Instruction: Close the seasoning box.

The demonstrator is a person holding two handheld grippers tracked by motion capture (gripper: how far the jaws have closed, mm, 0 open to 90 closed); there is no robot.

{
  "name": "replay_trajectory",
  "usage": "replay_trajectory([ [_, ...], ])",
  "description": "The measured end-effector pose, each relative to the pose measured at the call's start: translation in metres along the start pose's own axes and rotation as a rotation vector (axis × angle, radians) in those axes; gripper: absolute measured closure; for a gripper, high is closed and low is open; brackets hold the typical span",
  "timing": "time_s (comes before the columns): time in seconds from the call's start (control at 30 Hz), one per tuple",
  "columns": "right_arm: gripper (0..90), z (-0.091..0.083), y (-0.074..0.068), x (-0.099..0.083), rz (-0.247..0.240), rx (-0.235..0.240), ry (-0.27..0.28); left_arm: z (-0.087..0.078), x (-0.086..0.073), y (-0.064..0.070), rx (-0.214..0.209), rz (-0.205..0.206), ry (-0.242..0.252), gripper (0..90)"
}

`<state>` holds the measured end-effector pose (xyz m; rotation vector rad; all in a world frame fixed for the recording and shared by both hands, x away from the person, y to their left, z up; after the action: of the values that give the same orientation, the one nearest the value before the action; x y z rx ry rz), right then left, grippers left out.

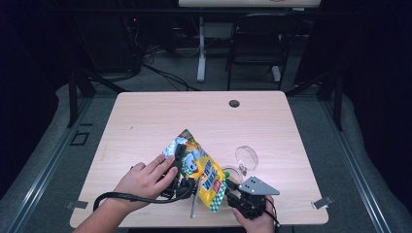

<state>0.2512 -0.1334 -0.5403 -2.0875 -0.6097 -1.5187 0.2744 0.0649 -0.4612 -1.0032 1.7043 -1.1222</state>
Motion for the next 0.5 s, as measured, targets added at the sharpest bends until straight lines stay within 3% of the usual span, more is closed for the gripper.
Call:
replay_trajectory([
  [0.17,71.7,-0.0003,0.0007,0.0,0.008,0.0,0.002,0.0003,0.0006,-0.0006,-0.02,-0.002,-0.005,62.8],
  [0.5,71.7,-0.0008,0.002,-0.0003,0.021,0.004,0.008,-0.0004,0.0032,-0.0042,-0.007,0.013,0.0,62.9],
])
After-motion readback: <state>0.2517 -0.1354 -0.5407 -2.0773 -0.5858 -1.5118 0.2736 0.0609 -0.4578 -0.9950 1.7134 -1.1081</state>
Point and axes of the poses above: each handheld gripper's, and its own axes: z roughly forward along the jaws, x roughly out of its top, y roughly to its right, the point moved 3 cm from there along z, roughly forward along the jaws, and after that the axes turned 10 degrees about y, right-handed, at the moved point
